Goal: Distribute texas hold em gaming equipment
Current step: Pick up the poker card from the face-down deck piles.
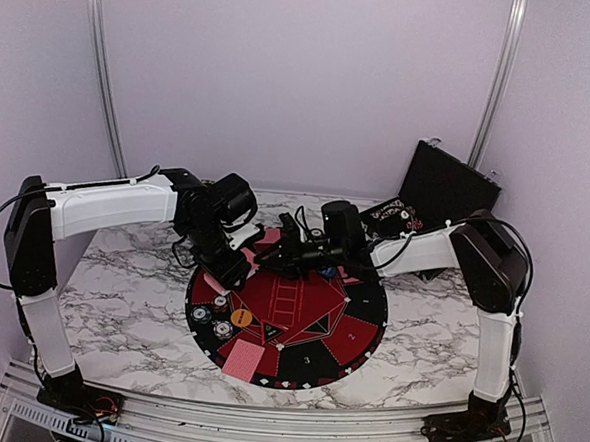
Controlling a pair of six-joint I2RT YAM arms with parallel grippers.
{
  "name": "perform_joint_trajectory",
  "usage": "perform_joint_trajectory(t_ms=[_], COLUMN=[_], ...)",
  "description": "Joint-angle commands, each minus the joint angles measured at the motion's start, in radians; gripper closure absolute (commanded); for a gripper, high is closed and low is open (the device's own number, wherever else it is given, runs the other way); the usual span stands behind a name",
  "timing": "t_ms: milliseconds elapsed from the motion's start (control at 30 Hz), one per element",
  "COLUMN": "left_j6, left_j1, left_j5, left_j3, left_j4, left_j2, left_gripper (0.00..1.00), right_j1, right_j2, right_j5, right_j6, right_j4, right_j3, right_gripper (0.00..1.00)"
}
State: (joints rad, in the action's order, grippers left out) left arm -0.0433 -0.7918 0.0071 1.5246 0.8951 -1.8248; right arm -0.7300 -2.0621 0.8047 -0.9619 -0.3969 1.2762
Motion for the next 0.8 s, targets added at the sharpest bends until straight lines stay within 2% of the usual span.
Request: perform_joint_trajectory(t_ms=[0,567,767], left_j6=[0.002,0.002,0.002], left_j1=[0.005,0.006,0.007], left_j5=[-0.002,-0.028,-0.032], left_j3=[0.008,0.008,0.001], left_j4=[0.002,0.001,0.001], left_j2=[0.015,0.015,0.018], left_gripper=[0.71,0.71,0.72], right_j1=[-0.006,-0.008,0.009], right_j2=[0.052,0.064,0.074], right_j5=[0.011,0.023,0.028], right_j6=[-0.018,-0.032,-0.056], right_j4=[-0.046,-0.062,-0.086], right_j3=[-0.009,-0.012,-0.024], right_gripper=[0.71,0.99,1.0])
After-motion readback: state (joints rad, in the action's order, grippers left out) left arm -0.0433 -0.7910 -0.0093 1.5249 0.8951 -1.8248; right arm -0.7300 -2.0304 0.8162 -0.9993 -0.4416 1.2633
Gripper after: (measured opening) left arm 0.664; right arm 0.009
